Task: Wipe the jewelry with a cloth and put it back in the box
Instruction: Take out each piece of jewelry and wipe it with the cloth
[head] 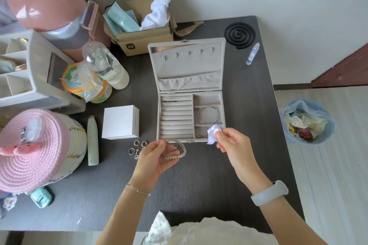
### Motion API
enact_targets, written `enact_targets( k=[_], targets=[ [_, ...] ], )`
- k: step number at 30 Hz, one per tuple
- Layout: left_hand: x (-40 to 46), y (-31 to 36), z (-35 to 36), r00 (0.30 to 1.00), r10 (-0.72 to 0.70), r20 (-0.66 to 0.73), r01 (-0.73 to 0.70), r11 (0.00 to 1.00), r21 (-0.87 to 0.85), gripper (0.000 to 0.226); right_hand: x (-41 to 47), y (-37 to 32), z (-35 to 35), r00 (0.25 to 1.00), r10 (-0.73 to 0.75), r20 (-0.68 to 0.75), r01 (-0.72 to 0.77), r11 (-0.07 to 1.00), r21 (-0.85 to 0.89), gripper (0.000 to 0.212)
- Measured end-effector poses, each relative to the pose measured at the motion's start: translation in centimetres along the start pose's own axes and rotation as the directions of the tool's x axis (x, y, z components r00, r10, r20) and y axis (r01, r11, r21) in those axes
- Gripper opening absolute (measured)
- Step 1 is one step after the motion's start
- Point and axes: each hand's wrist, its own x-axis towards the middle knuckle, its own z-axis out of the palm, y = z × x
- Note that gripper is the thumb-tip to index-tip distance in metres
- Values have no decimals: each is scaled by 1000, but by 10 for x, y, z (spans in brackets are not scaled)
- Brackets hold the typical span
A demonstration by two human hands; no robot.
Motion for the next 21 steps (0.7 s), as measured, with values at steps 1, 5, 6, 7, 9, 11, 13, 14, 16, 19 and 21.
enact_targets(
  k=[1,5,6,7,9,11,13,14,16,19,21],
  targets=[
    [2,-6,-1,999,-2,-32,5,994,111,14,0,1,0,1000,7,-2,-7,1000,-8,16],
    [14,-29,-8,988,84,-129,-5,855,519,14,-1,6,-1,1000,27,-2,-27,999,-24,15],
    [16,-33,-9,985,113,-132,-16,813,582,15,-2,7,0,999,32,-3,-32,999,-21,15],
    [18,-37,-9,980,152,-130,-34,767,641,15,-2,7,0,999,35,-3,-35,999,-21,15],
    [18,-41,-8,959,264,-99,-97,640,762,16,-2,8,-1,999,37,-8,-37,999,-17,16],
    [17,-42,-7,927,371,-50,-153,498,854,18,-1,7,-2,999,36,-12,-36,999,-11,16],
    [15,-42,-6,897,442,-13,-185,403,896,21,0,7,-3,999,31,-15,-31,1000,-2,17],
    [15,-42,-5,886,464,5,-197,366,910,21,1,7,-3,1000,26,-16,-26,1000,3,18],
    [15,-42,-6,870,492,38,-219,315,923,21,2,7,-4,1000,13,-10,-13,1000,21,19],
    [15,-40,-7,851,521,70,-243,273,931,19,3,7,-6,1000,6,14,-7,998,65,17],
    [16,-38,-6,837,540,84,-269,272,924,23,4,8,-8,1000,11,19,-12,997,81,19]
  ],
)
